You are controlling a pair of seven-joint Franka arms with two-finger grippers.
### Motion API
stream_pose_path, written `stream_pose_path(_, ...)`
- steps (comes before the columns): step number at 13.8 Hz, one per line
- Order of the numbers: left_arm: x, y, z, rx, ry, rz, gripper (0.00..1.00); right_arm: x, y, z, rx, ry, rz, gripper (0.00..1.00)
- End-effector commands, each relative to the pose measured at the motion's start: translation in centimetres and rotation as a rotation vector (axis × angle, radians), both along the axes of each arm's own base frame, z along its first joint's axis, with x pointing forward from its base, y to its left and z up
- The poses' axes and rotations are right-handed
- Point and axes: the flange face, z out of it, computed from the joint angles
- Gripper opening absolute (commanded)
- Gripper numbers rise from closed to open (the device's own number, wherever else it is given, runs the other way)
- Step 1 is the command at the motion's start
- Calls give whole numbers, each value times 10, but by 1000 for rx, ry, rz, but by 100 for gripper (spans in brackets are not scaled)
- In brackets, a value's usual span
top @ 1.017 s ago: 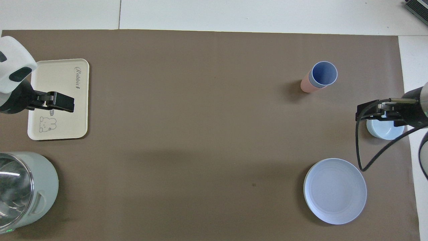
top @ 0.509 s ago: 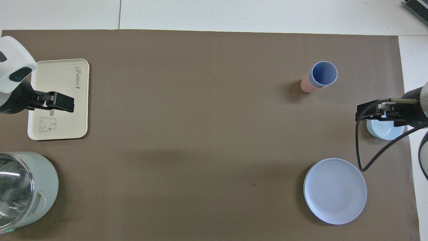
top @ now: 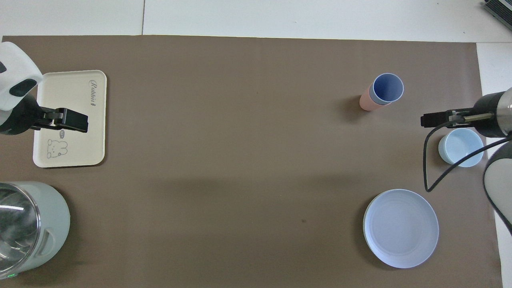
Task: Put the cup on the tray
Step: 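Move the right gripper toward the blue-and-pink cup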
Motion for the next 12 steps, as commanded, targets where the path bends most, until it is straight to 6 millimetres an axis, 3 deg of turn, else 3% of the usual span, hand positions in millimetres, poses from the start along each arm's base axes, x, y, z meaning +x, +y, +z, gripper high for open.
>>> stream_pose_path(1,-9,0,0,1,-20,-11,100,12,-30,-42,71,-103,128,100)
stream_pose_path(6,-9,1,-1,1,-25,-8,100,37,-62,-142,179,-374,348,100)
stream_pose_path(10,-9,1,-2,1,-25,-10,100,49,-43,-219,325,-575,353,100)
stream_pose_path(12,-9,1,-2,1,-25,-8,100,50,-38,-233,337,-605,373,100)
